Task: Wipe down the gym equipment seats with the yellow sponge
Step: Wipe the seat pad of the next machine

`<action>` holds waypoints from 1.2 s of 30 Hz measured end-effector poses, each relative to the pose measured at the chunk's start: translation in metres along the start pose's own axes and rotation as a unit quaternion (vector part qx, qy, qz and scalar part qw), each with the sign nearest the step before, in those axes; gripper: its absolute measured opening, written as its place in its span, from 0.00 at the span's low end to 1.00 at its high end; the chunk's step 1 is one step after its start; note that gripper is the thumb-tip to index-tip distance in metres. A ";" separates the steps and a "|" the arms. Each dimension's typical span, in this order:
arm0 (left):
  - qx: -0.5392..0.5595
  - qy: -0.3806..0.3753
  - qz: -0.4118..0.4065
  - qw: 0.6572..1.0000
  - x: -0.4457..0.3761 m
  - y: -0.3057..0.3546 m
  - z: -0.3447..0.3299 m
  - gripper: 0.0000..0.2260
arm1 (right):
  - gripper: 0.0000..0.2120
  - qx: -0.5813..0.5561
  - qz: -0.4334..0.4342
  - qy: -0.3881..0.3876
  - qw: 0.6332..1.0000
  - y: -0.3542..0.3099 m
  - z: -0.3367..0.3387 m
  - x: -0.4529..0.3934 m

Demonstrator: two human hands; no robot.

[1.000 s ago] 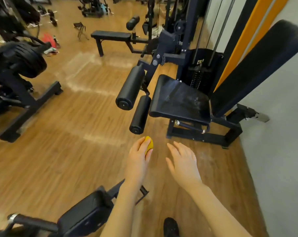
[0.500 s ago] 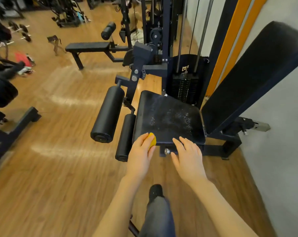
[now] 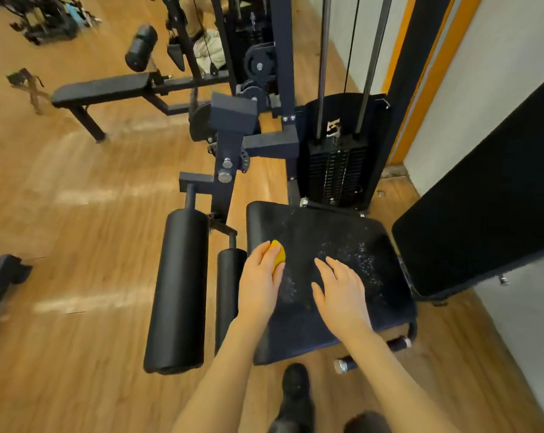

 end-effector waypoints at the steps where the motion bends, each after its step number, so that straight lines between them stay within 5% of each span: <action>1: 0.013 -0.014 0.022 1.000 -0.015 -0.009 -0.006 0.20 | 0.24 0.000 -0.007 -0.004 1.000 -0.002 -0.008 -0.014; 7: 0.036 -0.080 0.027 0.996 -0.078 -0.044 -0.041 0.18 | 0.24 0.006 -0.026 -0.027 0.999 -0.006 -0.052 -0.089; 23: -0.044 -0.030 0.120 0.991 -0.176 -0.139 -0.098 0.19 | 0.25 0.037 0.040 -0.126 0.991 -0.012 -0.193 -0.241; 36: -0.062 -0.060 0.135 0.987 -0.241 -0.195 -0.215 0.20 | 0.24 0.008 0.070 -0.077 0.995 0.028 -0.300 -0.298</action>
Point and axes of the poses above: each hand's wrist, its own x-axis away from the middle knuckle, its own z-axis out of the back of the hand, y = z × x, the point moved 7 cm from there along -x, towards the middle knuckle, and after that the axes turned 12 degrees about y, right-handed, at the moved point
